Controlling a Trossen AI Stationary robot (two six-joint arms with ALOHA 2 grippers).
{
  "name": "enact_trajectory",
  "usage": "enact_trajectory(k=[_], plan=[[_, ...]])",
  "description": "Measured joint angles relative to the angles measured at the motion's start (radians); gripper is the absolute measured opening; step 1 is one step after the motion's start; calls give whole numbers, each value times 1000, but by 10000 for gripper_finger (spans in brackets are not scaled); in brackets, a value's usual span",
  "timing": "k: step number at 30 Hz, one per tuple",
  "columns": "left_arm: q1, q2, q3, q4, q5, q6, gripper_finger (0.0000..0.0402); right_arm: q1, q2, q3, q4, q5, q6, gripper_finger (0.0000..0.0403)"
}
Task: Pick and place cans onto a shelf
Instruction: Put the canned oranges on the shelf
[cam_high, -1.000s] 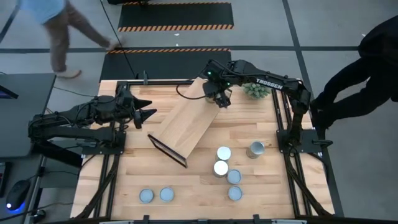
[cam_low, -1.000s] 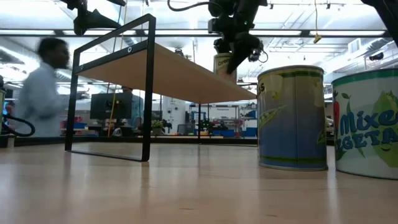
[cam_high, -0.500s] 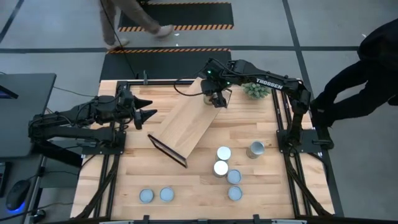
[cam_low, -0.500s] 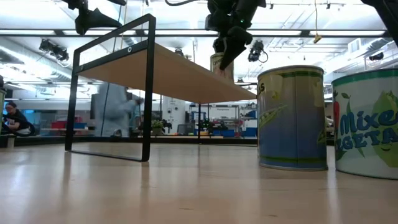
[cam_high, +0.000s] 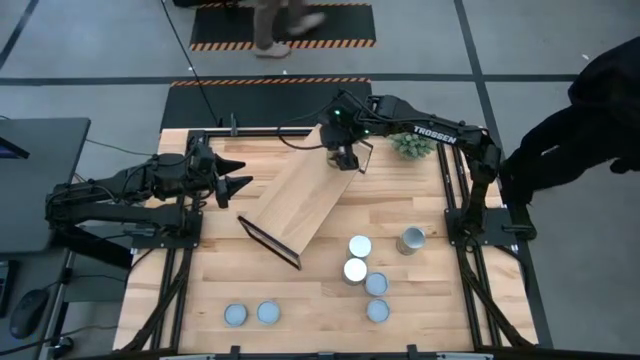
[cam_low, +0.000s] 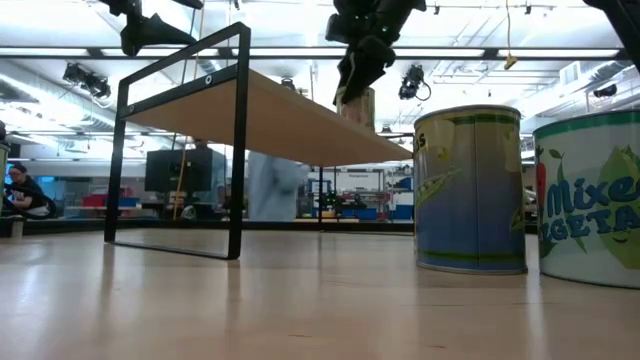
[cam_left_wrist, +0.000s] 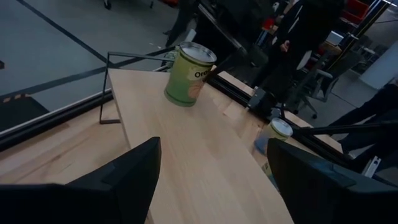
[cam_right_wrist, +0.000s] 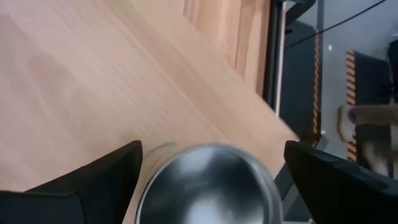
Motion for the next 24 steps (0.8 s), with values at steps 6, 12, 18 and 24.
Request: enact_trajectory(k=[6,12,18,24], plan=[[0,0,0,0,0,0,299,18,-48,0,52,22,22,400],[0,0,0,0,0,0,299,37,-154,0,-48,63,117,400],[0,0,0,0,1,2,299,35,-217,-23,-169,80,325,396],[0,0,0,-1,0,11,299,26,-273,-215,-106,95,458,383]])
